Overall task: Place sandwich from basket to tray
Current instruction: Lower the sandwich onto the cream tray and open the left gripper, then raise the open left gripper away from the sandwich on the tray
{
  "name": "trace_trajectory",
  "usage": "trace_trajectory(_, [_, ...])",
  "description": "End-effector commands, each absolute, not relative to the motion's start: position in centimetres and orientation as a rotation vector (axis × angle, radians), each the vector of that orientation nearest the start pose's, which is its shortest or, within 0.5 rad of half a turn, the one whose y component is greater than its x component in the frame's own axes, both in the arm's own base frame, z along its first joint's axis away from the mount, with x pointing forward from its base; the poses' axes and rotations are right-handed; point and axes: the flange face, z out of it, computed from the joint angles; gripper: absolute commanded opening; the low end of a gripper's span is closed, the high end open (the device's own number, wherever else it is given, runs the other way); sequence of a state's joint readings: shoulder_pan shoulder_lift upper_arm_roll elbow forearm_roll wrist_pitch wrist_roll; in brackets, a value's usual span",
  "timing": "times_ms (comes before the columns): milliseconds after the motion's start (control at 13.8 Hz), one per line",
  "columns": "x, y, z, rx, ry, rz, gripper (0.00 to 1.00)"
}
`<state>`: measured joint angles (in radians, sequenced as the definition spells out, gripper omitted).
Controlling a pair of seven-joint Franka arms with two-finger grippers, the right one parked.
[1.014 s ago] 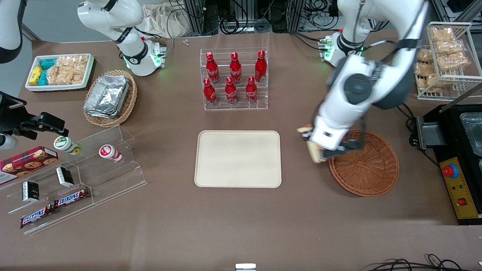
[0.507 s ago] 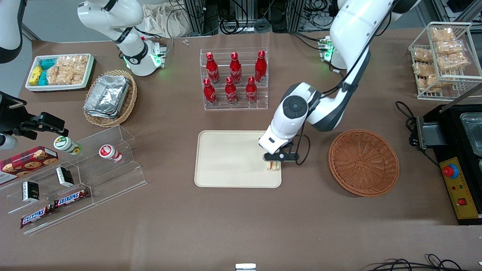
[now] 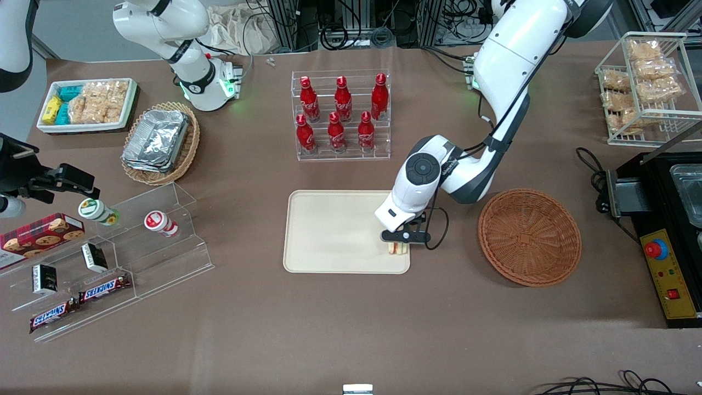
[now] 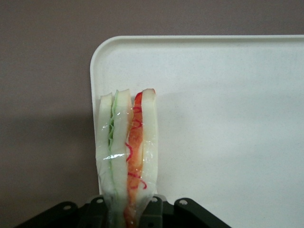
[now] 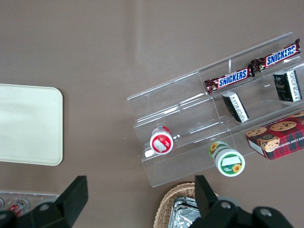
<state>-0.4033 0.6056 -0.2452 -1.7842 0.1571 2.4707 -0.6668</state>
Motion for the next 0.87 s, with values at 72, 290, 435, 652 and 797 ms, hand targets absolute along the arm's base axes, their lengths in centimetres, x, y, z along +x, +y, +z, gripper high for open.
trace_trajectory(72, [54.3, -40.6, 23.8, -3.234, 0.088, -0.14, 1.0])
trace_trajectory(290, [55.9, -40.1, 28.9, -3.268, 0.005, -0.245, 1.0])
trace_trajectory(435, [58.3, -39.1, 33.9, -3.283, -0.17, -0.338, 1.0])
trace_trajectory(652, [61.3, -35.1, 41.9, -3.219, -0.3, -0.304, 1.0])
trace_trajectory(797, [61.8, -30.4, 46.7, -3.153, -0.38, -0.233, 1.0])
